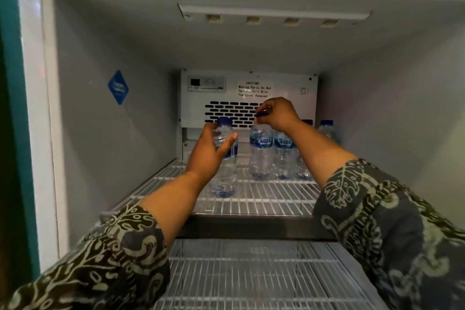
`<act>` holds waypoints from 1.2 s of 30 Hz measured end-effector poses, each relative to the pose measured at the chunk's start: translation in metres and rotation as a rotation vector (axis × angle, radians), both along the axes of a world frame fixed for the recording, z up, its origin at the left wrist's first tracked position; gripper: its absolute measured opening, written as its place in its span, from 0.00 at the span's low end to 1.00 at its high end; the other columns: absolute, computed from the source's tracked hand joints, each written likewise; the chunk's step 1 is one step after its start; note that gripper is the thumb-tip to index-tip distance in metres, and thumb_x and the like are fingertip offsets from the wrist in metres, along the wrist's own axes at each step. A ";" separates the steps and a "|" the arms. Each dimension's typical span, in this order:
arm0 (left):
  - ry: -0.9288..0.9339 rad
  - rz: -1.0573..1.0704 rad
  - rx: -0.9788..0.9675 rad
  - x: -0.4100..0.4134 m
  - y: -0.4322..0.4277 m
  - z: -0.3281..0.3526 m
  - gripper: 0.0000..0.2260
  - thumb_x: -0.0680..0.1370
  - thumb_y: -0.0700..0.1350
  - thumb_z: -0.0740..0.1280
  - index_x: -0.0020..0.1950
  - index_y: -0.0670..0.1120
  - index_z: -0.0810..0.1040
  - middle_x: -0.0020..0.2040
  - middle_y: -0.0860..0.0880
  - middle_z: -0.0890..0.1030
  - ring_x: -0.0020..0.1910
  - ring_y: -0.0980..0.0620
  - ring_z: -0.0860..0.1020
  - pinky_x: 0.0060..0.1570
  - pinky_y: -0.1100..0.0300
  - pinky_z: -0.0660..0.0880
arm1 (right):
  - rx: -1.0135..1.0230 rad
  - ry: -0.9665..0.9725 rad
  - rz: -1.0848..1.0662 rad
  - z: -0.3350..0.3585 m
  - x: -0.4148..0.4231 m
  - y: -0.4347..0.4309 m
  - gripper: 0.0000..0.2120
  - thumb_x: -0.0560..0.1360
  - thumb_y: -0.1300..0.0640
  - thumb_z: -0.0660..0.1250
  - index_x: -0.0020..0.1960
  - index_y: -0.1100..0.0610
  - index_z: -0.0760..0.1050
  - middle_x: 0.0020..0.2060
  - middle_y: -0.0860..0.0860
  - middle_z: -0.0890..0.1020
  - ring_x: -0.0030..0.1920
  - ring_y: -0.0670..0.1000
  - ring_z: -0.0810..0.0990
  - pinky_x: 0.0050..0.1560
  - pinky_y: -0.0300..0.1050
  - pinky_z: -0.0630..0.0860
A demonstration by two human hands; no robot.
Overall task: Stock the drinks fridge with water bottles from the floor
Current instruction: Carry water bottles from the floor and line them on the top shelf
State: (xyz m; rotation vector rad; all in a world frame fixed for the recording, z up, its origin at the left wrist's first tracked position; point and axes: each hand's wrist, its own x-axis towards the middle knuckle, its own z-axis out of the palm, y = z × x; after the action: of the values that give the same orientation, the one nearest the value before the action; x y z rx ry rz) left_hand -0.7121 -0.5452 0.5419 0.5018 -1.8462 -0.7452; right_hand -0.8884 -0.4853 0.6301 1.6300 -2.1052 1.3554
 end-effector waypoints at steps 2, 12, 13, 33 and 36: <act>-0.002 0.007 -0.010 -0.001 -0.002 0.000 0.27 0.76 0.57 0.64 0.70 0.46 0.62 0.64 0.44 0.73 0.61 0.46 0.74 0.61 0.52 0.72 | 0.014 0.025 -0.003 -0.003 -0.004 -0.006 0.14 0.68 0.63 0.74 0.53 0.62 0.80 0.57 0.57 0.80 0.57 0.56 0.78 0.61 0.47 0.74; -0.008 0.007 -0.016 -0.002 -0.009 -0.001 0.26 0.75 0.59 0.65 0.68 0.47 0.64 0.61 0.46 0.75 0.59 0.47 0.75 0.62 0.47 0.72 | 0.079 0.184 -0.080 -0.009 -0.026 -0.025 0.13 0.70 0.56 0.73 0.54 0.56 0.80 0.59 0.53 0.79 0.61 0.57 0.76 0.61 0.48 0.69; -0.010 0.005 -0.016 -0.002 -0.009 -0.002 0.27 0.75 0.59 0.65 0.68 0.47 0.64 0.61 0.46 0.75 0.60 0.47 0.75 0.62 0.46 0.72 | 0.110 0.249 -0.131 -0.008 -0.027 -0.026 0.12 0.70 0.52 0.73 0.53 0.53 0.80 0.59 0.52 0.79 0.62 0.57 0.74 0.63 0.50 0.64; -0.157 -0.111 0.142 0.013 -0.002 0.007 0.26 0.75 0.59 0.63 0.69 0.53 0.62 0.61 0.48 0.74 0.58 0.48 0.75 0.58 0.53 0.73 | 0.179 0.147 0.023 -0.027 -0.045 -0.007 0.23 0.81 0.45 0.52 0.70 0.55 0.68 0.71 0.56 0.68 0.70 0.57 0.67 0.69 0.47 0.62; -0.274 -0.158 0.272 0.022 -0.005 0.024 0.24 0.76 0.54 0.65 0.69 0.55 0.62 0.61 0.44 0.74 0.57 0.44 0.76 0.56 0.51 0.75 | 0.111 0.149 0.078 -0.036 -0.051 -0.002 0.21 0.81 0.48 0.53 0.68 0.57 0.70 0.68 0.57 0.71 0.69 0.56 0.70 0.68 0.45 0.64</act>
State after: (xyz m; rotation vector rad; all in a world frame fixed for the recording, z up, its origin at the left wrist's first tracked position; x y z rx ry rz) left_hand -0.6901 -0.5507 0.5655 0.6646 -2.0667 -1.0881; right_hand -0.9397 -0.4876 0.5937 1.8123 -2.0841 1.1167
